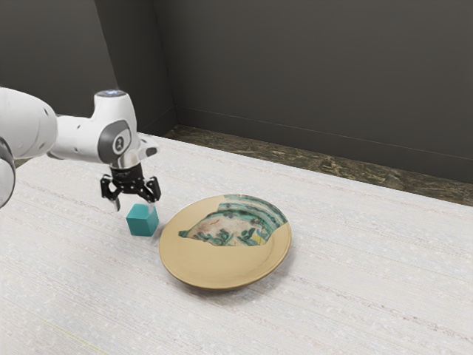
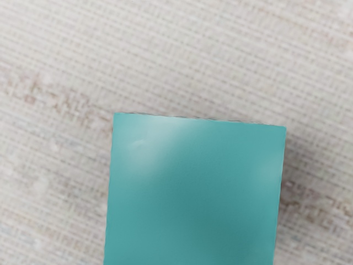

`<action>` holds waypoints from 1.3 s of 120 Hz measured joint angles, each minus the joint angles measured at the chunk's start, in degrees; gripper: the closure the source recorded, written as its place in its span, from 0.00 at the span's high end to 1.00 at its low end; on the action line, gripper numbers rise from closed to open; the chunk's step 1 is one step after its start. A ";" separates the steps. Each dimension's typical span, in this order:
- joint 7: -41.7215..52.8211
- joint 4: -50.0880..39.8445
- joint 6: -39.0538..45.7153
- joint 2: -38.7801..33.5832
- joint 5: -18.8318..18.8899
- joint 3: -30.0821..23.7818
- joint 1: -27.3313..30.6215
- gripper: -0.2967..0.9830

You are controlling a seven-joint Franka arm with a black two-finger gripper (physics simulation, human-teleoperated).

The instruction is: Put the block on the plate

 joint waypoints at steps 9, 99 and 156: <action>0.77 1.17 0.56 1.51 -0.73 0.00 0.05 0.77; 5.41 3.66 2.65 7.30 -5.45 0.00 0.72 0.77; 6.33 3.60 3.58 7.36 -5.22 0.00 0.72 0.54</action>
